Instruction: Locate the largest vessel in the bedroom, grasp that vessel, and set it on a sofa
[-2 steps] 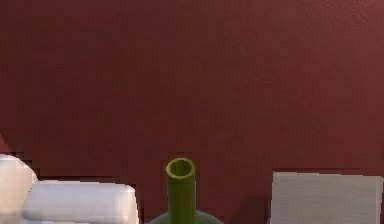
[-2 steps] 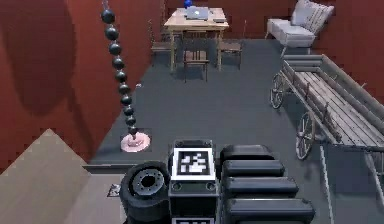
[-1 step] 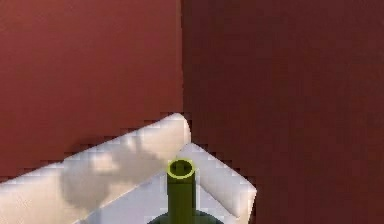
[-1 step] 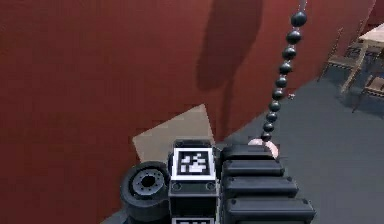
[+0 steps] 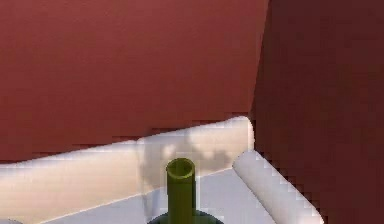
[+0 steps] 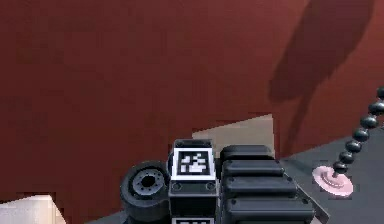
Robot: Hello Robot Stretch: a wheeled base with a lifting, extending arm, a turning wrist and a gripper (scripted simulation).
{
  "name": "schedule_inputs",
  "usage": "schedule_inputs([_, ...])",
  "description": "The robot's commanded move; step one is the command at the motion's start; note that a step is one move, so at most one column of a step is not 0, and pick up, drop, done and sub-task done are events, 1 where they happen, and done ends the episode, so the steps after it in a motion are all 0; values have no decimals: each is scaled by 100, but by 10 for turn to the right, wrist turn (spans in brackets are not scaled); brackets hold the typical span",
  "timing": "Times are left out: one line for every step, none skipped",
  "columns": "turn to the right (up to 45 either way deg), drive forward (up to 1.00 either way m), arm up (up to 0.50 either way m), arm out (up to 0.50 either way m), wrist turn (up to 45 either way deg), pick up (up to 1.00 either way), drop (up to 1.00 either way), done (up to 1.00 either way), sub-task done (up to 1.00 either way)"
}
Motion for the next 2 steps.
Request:
schedule_inputs([-450, 0, 0, 0, 0, 0, 0, 0, 0])
schedule_inputs([-450, 0, 0, 0, 0, 0, 0, 0, 0])
